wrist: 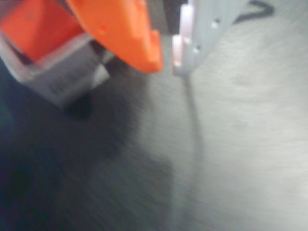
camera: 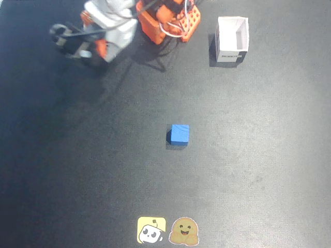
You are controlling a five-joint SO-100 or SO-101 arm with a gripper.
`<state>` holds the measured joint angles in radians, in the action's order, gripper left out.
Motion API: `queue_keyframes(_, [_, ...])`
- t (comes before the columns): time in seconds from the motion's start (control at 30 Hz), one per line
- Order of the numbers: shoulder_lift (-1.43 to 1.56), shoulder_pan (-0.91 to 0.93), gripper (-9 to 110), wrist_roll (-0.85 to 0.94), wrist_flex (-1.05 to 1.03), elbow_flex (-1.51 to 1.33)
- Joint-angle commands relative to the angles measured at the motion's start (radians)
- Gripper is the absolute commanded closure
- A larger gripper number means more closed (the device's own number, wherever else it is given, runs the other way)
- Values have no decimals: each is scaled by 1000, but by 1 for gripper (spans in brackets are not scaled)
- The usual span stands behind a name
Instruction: Put the red cube in the right box and the blue cube in the left box.
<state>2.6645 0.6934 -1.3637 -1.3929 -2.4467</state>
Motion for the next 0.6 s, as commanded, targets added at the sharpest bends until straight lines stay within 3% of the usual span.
queue_keyframes(0.0, [150, -130, 101, -5, -37, -9])
queue_keyframes(0.13, [167, -256, 101, -72, -71, -6])
queue_keyframes(0.57, [270, -588, 101, -21, 35, -46])
